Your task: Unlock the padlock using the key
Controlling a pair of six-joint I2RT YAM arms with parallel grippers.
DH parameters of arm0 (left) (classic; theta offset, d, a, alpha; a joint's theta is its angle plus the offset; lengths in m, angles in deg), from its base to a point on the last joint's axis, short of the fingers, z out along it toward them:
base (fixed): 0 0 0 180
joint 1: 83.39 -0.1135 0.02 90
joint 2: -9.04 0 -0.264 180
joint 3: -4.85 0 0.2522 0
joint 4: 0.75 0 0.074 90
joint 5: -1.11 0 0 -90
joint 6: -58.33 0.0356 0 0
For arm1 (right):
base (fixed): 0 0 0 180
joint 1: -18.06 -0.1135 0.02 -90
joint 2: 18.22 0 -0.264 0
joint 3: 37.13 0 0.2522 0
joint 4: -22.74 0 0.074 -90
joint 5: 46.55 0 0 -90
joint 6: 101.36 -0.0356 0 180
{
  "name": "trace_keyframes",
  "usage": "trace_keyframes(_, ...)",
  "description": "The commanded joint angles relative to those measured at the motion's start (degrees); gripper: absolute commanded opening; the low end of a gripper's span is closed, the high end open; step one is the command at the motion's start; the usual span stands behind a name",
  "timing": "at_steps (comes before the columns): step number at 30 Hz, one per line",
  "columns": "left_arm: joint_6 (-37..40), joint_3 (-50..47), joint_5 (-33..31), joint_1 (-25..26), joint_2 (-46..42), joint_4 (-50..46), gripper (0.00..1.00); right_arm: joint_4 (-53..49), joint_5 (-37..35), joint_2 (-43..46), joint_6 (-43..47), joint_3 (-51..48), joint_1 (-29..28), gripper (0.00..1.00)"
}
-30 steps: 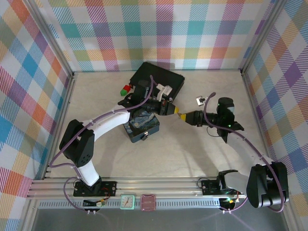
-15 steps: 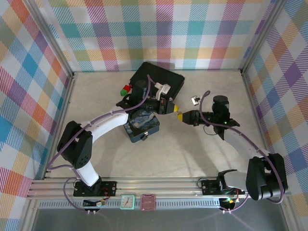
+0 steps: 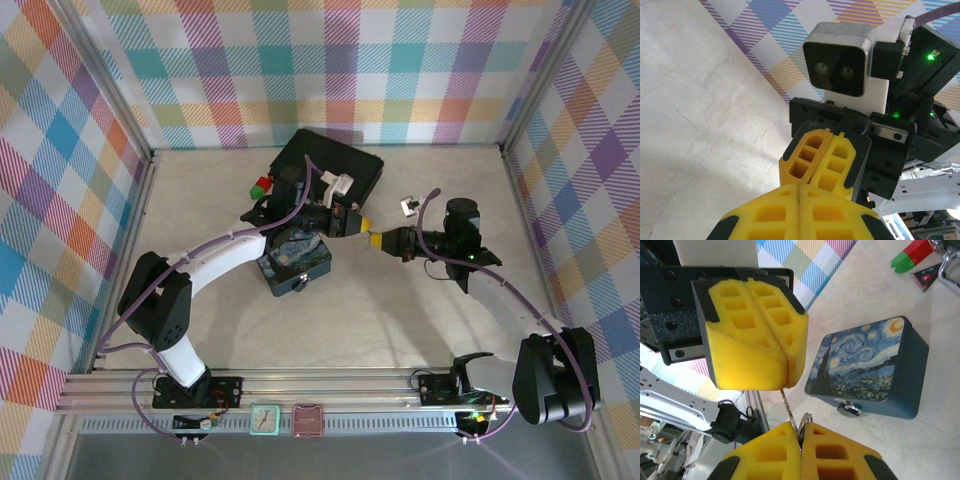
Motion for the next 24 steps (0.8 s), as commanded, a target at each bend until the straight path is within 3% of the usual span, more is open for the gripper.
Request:
trace_keyframes(1,-0.7,-0.4,1.0,0.4,-1.8,1.1,0.0,1.1,0.0,1.1,0.9,0.5,-0.2,0.0)
trace_keyframes(2,-1.0,-0.4,-0.3,0.2,-2.0,0.8,0.16,0.4,-0.4,1.1,1.5,0.6,-0.2,0.0)
trace_keyframes(5,-3.8,-2.4,-6.2,-1.7,-3.6,1.9,0.92,-2.1,-3.3,1.5,3.7,0.8,-0.2,0.0)
trace_keyframes(6,-5.7,-3.6,-8.1,-2.7,-4.3,3.4,1.0,-3.0,-4.1,1.5,4.8,0.9,-0.2,0.0)
trace_keyframes(11,-15.3,-7.1,-15.1,-6.0,-6.2,7.4,1.0,-5.0,-9.1,2.2,8.9,0.9,-0.7,0.0)
trace_keyframes(18,-28.3,-8.6,-20.7,-5.7,-5.5,7.5,1.0,-1.4,-15.8,4.4,13.8,-1.3,-2.8,0.0)
trace_keyframes(22,-31.7,-9.1,-24.8,-4.4,-6.1,4.4,1.0,-0.9,-18.8,4.7,15.0,-1.2,-3.2,0.0)
trace_keyframes(24,-33.4,-8.7,-27.1,-3.2,-6.4,2.5,1.0,-2.5,-23.5,5.1,18.4,-0.6,-4.9,0.0)
